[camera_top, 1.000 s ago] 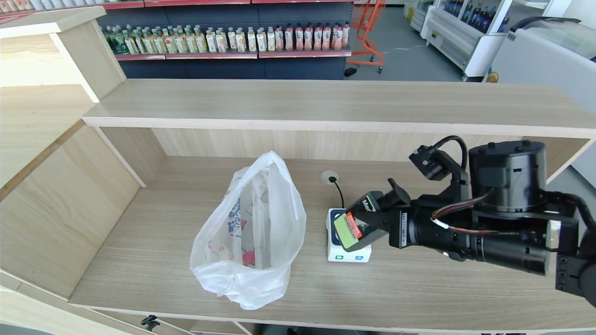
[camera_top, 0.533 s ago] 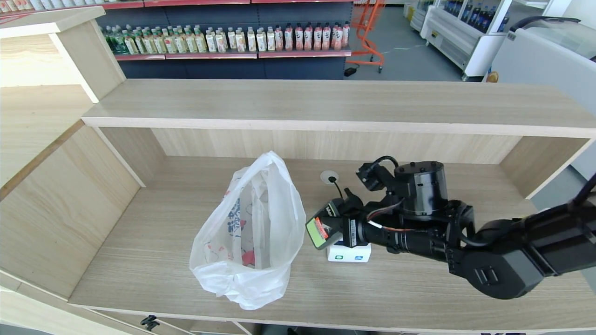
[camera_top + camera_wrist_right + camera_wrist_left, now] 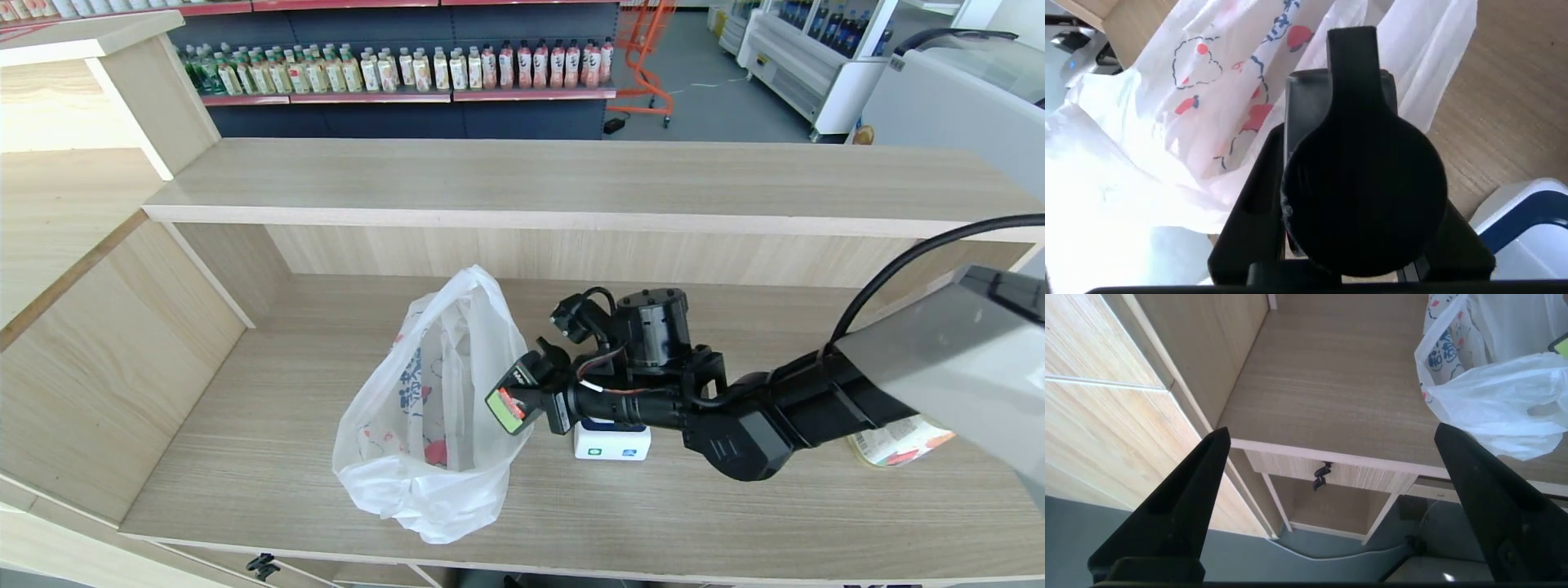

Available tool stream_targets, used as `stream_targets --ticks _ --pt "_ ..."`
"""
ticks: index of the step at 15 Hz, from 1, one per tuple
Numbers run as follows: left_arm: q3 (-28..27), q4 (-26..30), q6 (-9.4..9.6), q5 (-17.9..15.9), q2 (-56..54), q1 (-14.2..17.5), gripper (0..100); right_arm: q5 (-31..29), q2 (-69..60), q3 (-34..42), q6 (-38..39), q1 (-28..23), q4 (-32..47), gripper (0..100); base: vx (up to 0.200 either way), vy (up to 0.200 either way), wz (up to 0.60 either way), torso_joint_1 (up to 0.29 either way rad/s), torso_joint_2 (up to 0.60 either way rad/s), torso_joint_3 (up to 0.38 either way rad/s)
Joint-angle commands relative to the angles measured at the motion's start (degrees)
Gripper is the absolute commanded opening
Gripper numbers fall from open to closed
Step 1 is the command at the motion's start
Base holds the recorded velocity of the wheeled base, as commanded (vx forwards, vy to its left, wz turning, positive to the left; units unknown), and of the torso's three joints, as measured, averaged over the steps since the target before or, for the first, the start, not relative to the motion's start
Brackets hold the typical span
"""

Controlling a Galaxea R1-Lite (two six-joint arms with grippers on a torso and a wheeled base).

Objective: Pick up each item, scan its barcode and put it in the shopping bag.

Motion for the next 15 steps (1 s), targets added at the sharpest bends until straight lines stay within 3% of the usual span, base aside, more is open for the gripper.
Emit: stream_targets --ticks 1,7,8,12,15 --pt "0.0 0.0 0.00 0.0 0.1 0.0 100 1.9 4.2 -2.0 -4.0 0.0 0.0 0 0.000 0.000 0.00 0.000 0.00 0.000" --pt "0.0 0.0 0.00 0.0 0.1 0.0 100 2.9 8.1 -7.2 -10.6 1.9 0.2 0 0.000 0.000 0.00 0.000 0.00 0.000" --pt "0.0 0.0 0.00 0.0 0.0 0.0 100 3.2 8.6 -7.8 -11.0 2.4 0.1 100 0.000 0.000 0.00 0.000 0.00 0.000" --pt "0.0 0.0 0.00 0.0 0.0 0.0 100 3.3 8.8 -10.7 -7.6 2.9 0.1 100 0.000 0.000 0.00 0.000 0.00 0.000" --pt "0.0 0.0 0.00 0.0 0.0 0.0 100 3.0 6.9 -12.0 3.4 2.9 0.1 100 0.000 0.000 0.00 0.000 0.00 0.000"
